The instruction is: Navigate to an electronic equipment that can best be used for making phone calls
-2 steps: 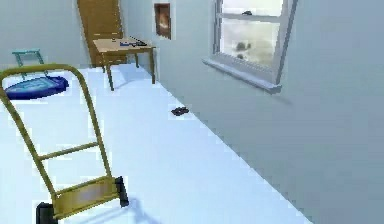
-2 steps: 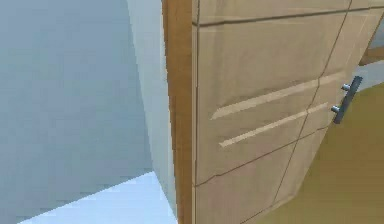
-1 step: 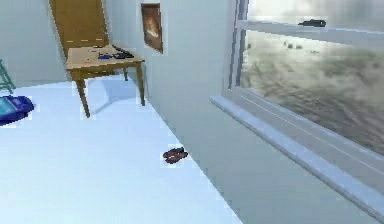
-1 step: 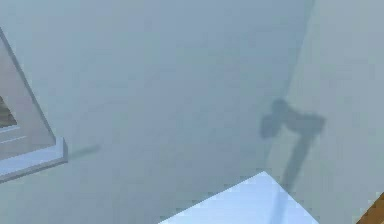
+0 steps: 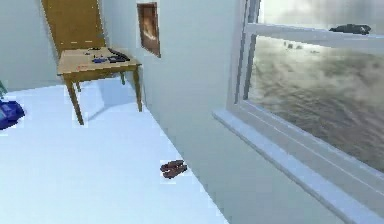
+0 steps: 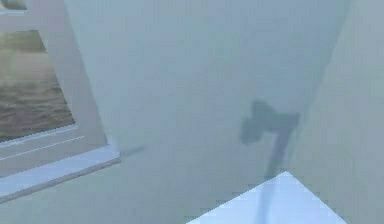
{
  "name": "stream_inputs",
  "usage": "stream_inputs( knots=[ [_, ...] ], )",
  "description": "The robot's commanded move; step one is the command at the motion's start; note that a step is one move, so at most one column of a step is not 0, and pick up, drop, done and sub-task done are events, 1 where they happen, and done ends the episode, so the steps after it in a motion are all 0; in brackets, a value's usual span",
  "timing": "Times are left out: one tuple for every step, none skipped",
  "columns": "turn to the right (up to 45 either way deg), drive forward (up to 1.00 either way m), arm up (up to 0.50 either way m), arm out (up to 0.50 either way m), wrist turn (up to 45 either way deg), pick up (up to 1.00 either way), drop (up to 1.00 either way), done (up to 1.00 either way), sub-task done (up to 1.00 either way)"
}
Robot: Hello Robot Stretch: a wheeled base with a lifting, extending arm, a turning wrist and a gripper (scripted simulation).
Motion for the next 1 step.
stream_inputs(
  knots=[
    [-24.0,0.00,0.00,0.00,0.0,0.00,0.00,0.00,0.00]
  ],
)
